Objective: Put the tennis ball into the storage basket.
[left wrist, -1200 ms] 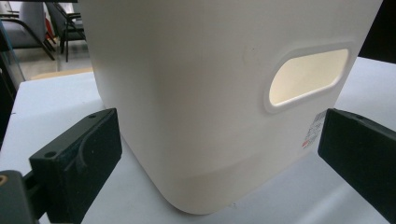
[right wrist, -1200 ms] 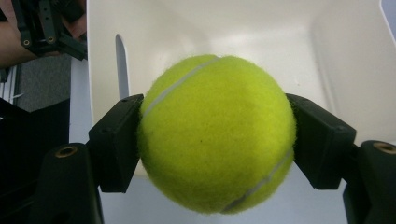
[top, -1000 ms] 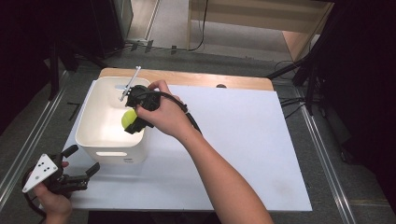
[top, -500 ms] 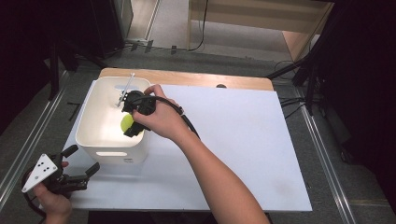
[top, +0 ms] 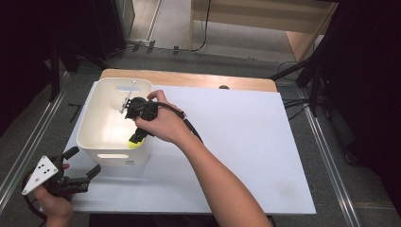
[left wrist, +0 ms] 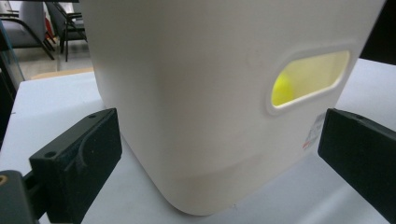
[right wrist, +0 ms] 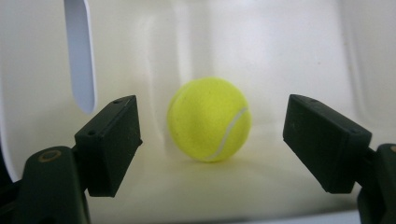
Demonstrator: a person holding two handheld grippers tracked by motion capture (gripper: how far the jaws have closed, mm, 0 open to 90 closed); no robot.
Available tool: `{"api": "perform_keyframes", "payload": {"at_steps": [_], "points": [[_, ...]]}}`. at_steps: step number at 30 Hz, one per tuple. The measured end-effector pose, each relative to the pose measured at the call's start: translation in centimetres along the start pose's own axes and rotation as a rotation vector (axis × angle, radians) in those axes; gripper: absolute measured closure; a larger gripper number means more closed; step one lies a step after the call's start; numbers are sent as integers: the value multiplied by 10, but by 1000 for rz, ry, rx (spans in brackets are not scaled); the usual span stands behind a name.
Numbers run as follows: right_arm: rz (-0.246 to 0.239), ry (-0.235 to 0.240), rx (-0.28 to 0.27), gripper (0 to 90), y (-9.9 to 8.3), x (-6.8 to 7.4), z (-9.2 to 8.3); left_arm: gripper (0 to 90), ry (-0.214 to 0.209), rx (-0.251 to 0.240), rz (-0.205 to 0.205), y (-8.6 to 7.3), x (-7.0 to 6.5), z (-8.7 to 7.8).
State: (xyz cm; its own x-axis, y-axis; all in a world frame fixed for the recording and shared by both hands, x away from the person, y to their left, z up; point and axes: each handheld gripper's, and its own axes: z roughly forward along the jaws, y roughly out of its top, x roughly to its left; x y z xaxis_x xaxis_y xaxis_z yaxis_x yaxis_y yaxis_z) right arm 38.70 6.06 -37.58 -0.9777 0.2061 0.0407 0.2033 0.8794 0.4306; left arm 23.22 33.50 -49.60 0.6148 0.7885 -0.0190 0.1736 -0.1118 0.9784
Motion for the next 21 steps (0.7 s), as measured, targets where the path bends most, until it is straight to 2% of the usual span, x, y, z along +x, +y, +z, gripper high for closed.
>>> {"api": "perform_keyframes", "payload": {"at_steps": [3, 8, 12, 16, 17, 21], "points": [[22, 3, -21, 167, -2, 0, -5, 0, 0, 1, 3, 0, 0, 0], [23, -8, -75, 106, -5, 2, -17, 0, -1, 1, 2, 0, 0, 0], [29, -18, -113, 97, -11, 3, -28, 0, -1, 1, 3, 0, 0, 0], [34, -16, -175, 77, -22, 2, -38, 0, 0, 2, 2, 0, 0, 0], [44, -18, -179, 14, -25, 2, -41, 0, 0, 2, 2, 0, 0, 0], [81, -36, -196, 0, -37, 1, -46, 0, 1, 1, 3, 0, 0, 0]]}}
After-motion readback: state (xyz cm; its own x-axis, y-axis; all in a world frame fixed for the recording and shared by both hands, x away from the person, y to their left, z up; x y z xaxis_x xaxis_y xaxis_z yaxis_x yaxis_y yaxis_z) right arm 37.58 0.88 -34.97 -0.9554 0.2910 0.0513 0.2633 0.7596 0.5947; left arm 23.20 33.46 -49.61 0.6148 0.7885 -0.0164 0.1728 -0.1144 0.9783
